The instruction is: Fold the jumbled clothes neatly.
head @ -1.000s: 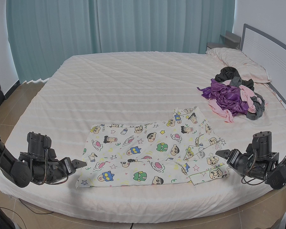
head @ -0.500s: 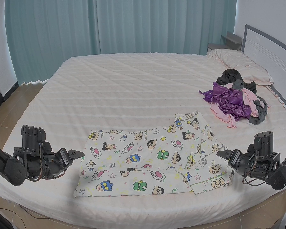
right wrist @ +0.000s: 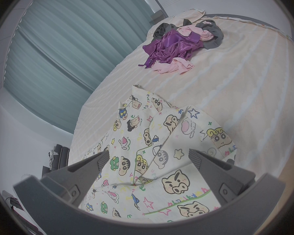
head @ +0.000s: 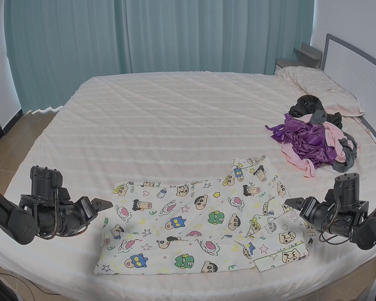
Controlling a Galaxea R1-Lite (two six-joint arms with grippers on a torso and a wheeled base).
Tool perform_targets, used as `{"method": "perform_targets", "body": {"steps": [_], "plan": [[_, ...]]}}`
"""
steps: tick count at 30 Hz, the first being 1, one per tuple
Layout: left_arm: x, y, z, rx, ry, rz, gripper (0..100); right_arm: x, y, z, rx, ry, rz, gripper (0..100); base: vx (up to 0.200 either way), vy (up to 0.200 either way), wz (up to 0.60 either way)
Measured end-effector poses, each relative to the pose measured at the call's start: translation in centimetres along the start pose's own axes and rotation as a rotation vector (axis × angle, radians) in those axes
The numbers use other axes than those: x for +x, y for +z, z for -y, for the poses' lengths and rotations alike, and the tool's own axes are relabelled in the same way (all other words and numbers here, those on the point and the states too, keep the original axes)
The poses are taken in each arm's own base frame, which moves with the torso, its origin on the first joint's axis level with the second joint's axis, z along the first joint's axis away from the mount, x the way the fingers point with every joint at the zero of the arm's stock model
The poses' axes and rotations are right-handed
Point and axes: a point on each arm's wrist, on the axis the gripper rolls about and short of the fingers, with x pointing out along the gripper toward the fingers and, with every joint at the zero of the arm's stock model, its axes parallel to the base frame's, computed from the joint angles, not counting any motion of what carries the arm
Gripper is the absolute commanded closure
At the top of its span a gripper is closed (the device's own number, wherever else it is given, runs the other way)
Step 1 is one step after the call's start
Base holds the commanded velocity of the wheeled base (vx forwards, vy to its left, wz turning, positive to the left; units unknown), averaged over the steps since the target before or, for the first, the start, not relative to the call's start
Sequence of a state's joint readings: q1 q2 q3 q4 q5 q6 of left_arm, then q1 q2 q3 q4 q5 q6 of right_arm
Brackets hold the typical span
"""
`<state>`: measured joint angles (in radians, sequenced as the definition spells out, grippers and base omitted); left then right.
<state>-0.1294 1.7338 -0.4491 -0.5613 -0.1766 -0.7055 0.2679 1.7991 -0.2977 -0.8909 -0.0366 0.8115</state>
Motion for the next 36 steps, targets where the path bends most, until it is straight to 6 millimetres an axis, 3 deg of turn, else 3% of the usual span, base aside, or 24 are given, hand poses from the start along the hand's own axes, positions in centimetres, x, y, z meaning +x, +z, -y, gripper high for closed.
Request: {"method": "perform_targets", "body": {"steps": [3, 24, 30, 36], "plan": [[0.1, -0.1, 0.0, 0.002, 0.003, -0.005, 0, 0.0, 0.0, 0.0, 0.0, 0.0, 0.0, 0, 0.0, -0.2, 0.0], [0.3, -1.0, 0.3, 0.045, 0.006, -0.033, 0, 0.1, -0.1, 0.0, -0.001, -0.001, -0.003, 0, 0.0, 0.0, 0.0], [0.5, -1.1, 0.4, 0.04, 0.007, -0.04, 0, 0.1, -0.1, 0.0, -0.002, -0.002, -0.005, 0, 0.2, 0.0, 0.0], [0.7, -1.2, 0.2, 0.049, 0.013, -0.042, 0, 0.0, -0.2, -0.1, -0.005, 0.002, -0.008, 0, 0.0, 0.0, 0.0]]}}
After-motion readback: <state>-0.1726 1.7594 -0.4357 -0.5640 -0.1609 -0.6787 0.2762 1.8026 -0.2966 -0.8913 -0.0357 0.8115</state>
